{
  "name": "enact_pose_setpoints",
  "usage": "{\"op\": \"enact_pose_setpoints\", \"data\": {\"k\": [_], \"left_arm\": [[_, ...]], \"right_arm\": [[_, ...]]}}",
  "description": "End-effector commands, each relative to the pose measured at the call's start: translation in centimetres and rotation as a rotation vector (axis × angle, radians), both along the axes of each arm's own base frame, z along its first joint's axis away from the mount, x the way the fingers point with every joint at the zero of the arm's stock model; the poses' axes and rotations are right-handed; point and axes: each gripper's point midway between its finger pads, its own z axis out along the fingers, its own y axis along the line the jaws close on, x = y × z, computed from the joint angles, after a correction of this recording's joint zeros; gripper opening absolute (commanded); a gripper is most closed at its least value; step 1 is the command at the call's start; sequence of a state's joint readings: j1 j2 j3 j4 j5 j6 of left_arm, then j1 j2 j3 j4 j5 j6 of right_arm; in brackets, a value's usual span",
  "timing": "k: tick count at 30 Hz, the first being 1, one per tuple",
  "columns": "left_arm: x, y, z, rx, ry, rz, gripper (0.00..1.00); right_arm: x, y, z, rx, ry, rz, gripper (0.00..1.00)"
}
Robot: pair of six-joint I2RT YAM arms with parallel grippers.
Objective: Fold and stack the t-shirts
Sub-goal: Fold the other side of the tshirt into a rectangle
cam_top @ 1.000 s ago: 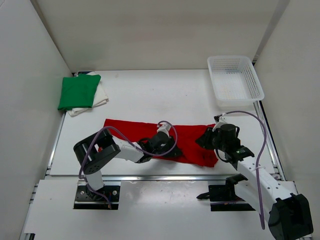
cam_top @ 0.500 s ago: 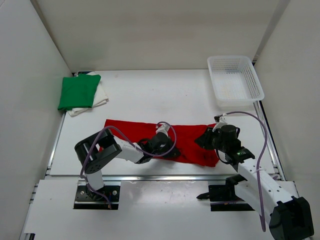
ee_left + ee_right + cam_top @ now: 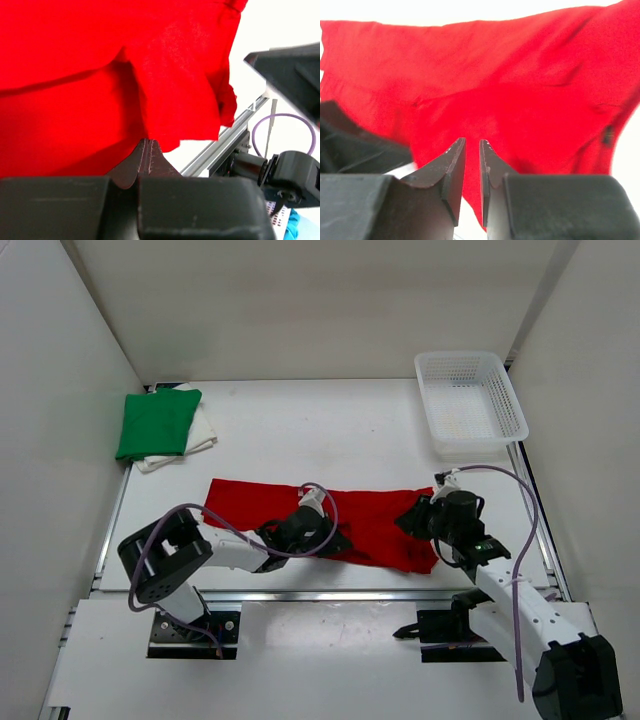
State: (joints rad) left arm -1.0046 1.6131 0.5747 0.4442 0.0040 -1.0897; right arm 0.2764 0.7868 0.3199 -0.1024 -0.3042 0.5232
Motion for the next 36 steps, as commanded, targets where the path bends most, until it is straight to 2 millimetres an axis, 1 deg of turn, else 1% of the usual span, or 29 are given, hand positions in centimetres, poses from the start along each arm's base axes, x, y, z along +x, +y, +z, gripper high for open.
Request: {"op": "enact_pose_setpoints", "data": {"k": [1,3,5,6,7,9,10,11,13,14,15,16,17,19,20,22,23,24,26,27,28,29,30,31,32,33,34,35,36], "left_arm": [[-0.5,1.7,0.4,-0.003,0.003,0.004,0.00],[-0.5,2.4,0.5,-0.007,0.007,0.014,0.00],[-0.9,3.0,-0.4,0.005,0.030,0.010,0.00],[-0.6,3.2,-0.7,0.007,0.041,0.017,0.06],[-1.1,3.0,-0.9,0.009,0.049,-0.011,0.10],[-1.3,3.2,-1.9,0.025,0.079,-0.023,0.31],[-1.5,3.2,-1.9,0.021,0.080,-0.031,0.40],[-1.5,3.5,-1.9,0.021,0.078,-0.028,0.44],[-1.1,4.0,-1.6,0.017,0.067,-0.018,0.58],[-1.2,4.5,-1.9,0.027,0.064,-0.018,0.58],[-0.8,4.5,-1.1,0.011,0.046,-0.012,0.58],[-0.3,5.0,-1.0,0.016,0.039,-0.003,0.56],[-0.1,5.1,-0.5,0.010,0.023,0.000,0.55],[0.9,5.7,0.7,0.001,-0.011,0.021,0.50],[1.1,6.2,0.6,0.013,-0.020,0.025,0.49],[3.2,7.4,1.8,-0.013,-0.043,0.078,0.49],[3.7,7.9,2.2,-0.016,-0.056,0.085,0.48],[4.8,9.0,2.0,-0.009,-0.055,0.115,0.48],[7.4,12.0,1.8,-0.010,-0.048,0.199,0.47],[8.0,12.6,1.9,-0.009,-0.054,0.211,0.47],[9.3,14.3,1.9,-0.006,-0.056,0.262,0.47],[10.6,16.0,1.9,0.005,-0.066,0.313,0.48],[11.0,16.9,1.6,0.016,-0.067,0.333,0.47],[11.8,18.4,1.2,0.021,-0.054,0.381,0.47],[12.3,19.9,0.2,0.027,-0.027,0.423,0.46],[12.4,20.4,-0.2,0.021,-0.016,0.433,0.46],[12.3,22.0,-1.7,0.017,0.048,0.483,0.45],[12.5,23.1,-2.4,-0.010,0.074,0.515,0.43],[12.1,23.3,-2.8,-0.061,0.099,0.527,0.43]], "right_arm": [[1.8,-1.5,0.8,-0.006,-0.047,-0.067,0.16],[2.9,-2.6,1.2,0.007,-0.055,-0.107,0.16],[3.7,-3.1,1.2,0.003,-0.051,-0.133,0.17],[4.4,-3.8,1.4,-0.018,-0.064,-0.167,0.18],[4.8,-3.8,1.4,-0.036,-0.061,-0.168,0.20],[5.5,-4.8,0.8,-0.082,-0.050,-0.211,0.28],[6.2,-5.2,1.0,-0.080,-0.060,-0.235,0.30],[6.4,-5.4,0.7,-0.086,-0.053,-0.235,0.35],[6.7,-6.5,0.2,-0.099,-0.037,-0.277,0.38],[6.9,-7.0,-0.1,-0.111,-0.037,-0.289,0.39],[7.1,-7.3,0.3,-0.106,-0.050,-0.305,0.39],[7.0,-7.9,-0.2,-0.121,-0.039,-0.326,0.39],[7.1,-8.2,0.1,-0.117,-0.049,-0.338,0.39],[7.4,-8.7,0.1,-0.126,-0.056,-0.353,0.39],[7.4,-9.0,-0.4,-0.125,-0.035,-0.364,0.38],[7.8,-8.9,-0.6,-0.106,-0.036,-0.356,0.36],[8.1,-9.0,-0.7,-0.102,-0.029,-0.362,0.35],[8.1,-9.1,-1.4,-0.112,-0.005,-0.362,0.34],[8.6,-9.0,-1.3,-0.111,-0.003,-0.355,0.34],[8.6,-9.1,-1.5,-0.118,0.004,-0.360,0.33],[8.7,-9.0,-1.6,-0.108,0.004,-0.359,0.30],[8.8,-8.8,-1.4,-0.098,-0.006,-0.355,0.22],[8.9,-8.8,-1.3,-0.094,-0.004,-0.359,0.18],[9.0,-9.0,-1.2,-0.097,-0.011,-0.366,0.14],[9.2,-10.0,-1.1,-0.104,-0.009,-0.400,0.12],[9.5,-10.3,-0.9,-0.107,-0.010,-0.412,0.06],[9.8,-11.0,-1.1,-0.118,-0.005,-0.433,0.03],[10.0,-11.3,-1.1,-0.120,-0.005,-0.445,0.02],[10.4,-12.1,-1.2,-0.118,0.006,-0.467,0.01]]}}
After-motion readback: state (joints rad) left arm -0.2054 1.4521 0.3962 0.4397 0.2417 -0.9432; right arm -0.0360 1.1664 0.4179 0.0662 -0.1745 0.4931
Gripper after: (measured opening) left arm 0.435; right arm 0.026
